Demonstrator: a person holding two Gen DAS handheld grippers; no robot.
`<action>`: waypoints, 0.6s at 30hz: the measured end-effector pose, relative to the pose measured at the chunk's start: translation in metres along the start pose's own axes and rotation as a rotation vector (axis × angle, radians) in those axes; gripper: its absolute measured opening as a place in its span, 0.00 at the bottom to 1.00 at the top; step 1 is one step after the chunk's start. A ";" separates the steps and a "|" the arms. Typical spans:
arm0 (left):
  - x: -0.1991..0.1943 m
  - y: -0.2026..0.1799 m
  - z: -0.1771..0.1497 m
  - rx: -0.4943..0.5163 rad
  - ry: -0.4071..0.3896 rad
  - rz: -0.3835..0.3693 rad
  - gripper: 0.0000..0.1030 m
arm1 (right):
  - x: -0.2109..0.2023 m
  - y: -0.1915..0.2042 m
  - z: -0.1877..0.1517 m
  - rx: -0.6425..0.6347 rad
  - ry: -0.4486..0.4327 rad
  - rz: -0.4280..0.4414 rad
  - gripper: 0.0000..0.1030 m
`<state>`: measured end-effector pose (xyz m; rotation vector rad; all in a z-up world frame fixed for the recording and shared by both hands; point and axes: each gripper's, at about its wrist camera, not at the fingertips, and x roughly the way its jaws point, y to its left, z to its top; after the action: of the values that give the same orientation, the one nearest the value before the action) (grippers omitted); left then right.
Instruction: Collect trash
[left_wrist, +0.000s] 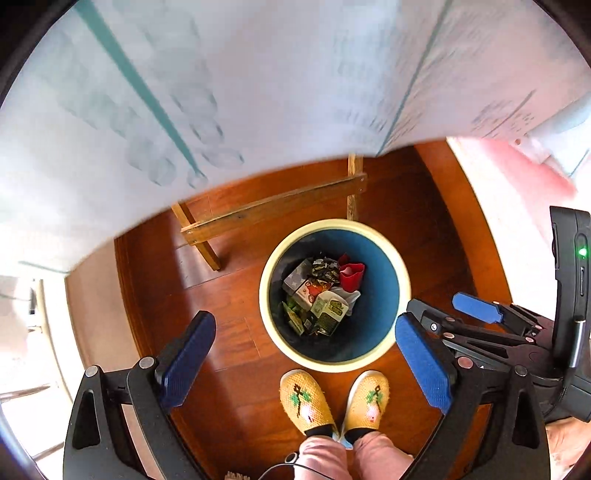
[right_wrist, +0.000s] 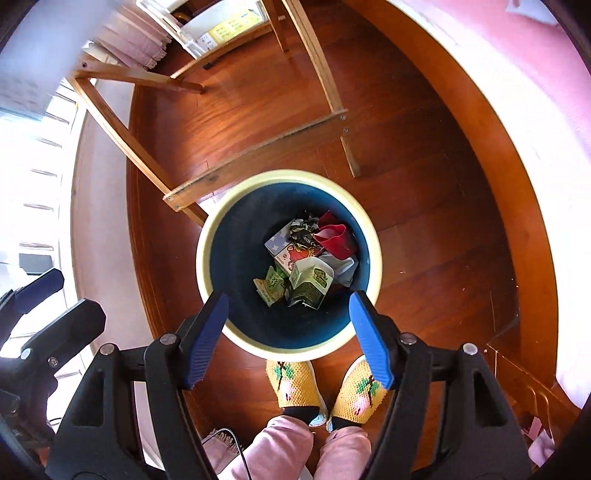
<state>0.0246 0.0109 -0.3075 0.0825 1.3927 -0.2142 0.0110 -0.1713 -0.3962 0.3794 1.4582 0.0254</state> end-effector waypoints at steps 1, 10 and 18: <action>-0.011 -0.001 0.000 -0.003 -0.008 -0.001 0.96 | -0.010 0.002 -0.001 0.002 -0.004 0.004 0.64; -0.137 -0.014 0.007 -0.027 -0.095 -0.014 0.96 | -0.123 0.024 -0.008 -0.013 -0.060 0.052 0.65; -0.258 -0.025 0.016 -0.053 -0.221 -0.013 0.96 | -0.242 0.044 -0.010 -0.040 -0.136 0.104 0.68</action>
<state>-0.0061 0.0101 -0.0493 0.0055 1.1785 -0.1907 -0.0192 -0.1865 -0.1528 0.4165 1.3006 0.1100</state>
